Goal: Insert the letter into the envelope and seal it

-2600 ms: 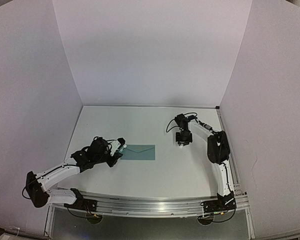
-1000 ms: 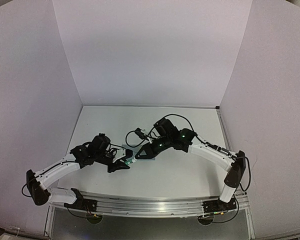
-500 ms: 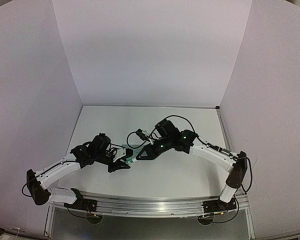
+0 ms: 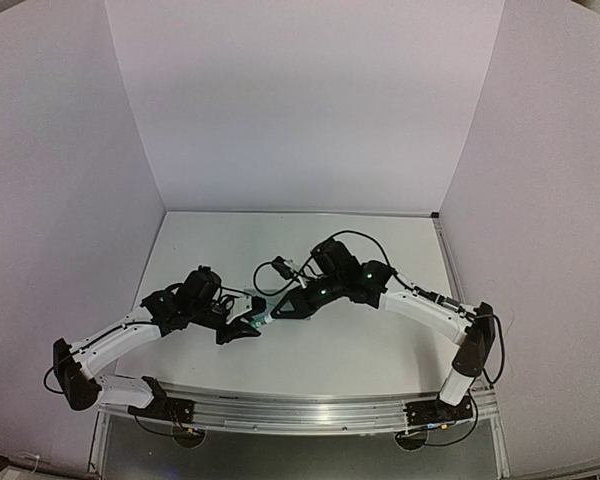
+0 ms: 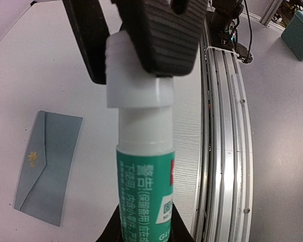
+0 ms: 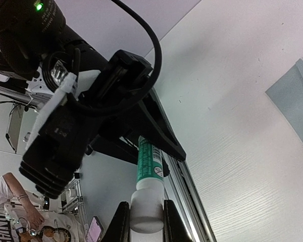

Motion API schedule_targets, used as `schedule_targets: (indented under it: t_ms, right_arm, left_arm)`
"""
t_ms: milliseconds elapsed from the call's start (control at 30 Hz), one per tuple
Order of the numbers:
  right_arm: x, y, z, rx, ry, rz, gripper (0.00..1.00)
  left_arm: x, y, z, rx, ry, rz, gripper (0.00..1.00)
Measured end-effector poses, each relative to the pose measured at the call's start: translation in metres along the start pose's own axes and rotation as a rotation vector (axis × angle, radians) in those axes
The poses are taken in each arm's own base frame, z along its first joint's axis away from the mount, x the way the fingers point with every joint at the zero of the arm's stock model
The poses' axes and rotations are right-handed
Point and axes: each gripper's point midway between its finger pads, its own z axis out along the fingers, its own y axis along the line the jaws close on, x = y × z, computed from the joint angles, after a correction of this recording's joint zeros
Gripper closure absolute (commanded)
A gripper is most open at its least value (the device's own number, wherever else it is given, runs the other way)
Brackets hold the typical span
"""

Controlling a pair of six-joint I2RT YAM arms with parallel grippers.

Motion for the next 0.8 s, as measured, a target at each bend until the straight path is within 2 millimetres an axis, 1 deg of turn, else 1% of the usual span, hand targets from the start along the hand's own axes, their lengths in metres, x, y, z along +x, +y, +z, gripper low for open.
schedule_targets:
  t_ms: [133, 467, 633, 800]
  right_arm:
    - [0.005, -0.004, 0.001, 0.01, 0.012, 0.011, 1.0]
    - [0.005, -0.003, 0.001, 0.001, 0.014, 0.01, 1.0]
    - [-0.001, 0.002, 0.002, -0.023, -0.009, 0.008, 1.0]
    - [-0.006, -0.002, 0.005, -0.027, -0.021, 0.018, 1.0]
  left_arm:
    - [0.001, 0.0, 0.0, 0.0, 0.003, 0.0, 1.0]
    - [0.0, 0.0, 0.0, -0.001, -0.001, -0.001, 1.0]
    - [-0.008, 0.001, 0.0, -0.004, -0.033, -0.042, 1.0]
    - [-0.012, 0.003, 0.0, -0.01, -0.047, -0.092, 1.0]
